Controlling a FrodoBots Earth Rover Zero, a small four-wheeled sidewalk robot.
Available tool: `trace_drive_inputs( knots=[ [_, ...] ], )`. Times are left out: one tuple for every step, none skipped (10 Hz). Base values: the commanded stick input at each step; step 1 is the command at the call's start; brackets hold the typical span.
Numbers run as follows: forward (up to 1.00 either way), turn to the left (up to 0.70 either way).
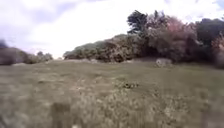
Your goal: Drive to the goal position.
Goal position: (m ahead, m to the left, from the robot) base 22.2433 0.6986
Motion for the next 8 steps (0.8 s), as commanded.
trace_drive_inputs(
  knots=[
    [1.00,0.40],
    [1.00,0.40],
    [1.00,0.31],
    [1.00,0.18],
    [1.00,0.05],
    [1.00,0.00],
    [1.00,0.00],
    [1.00,0.00]
  ],
)
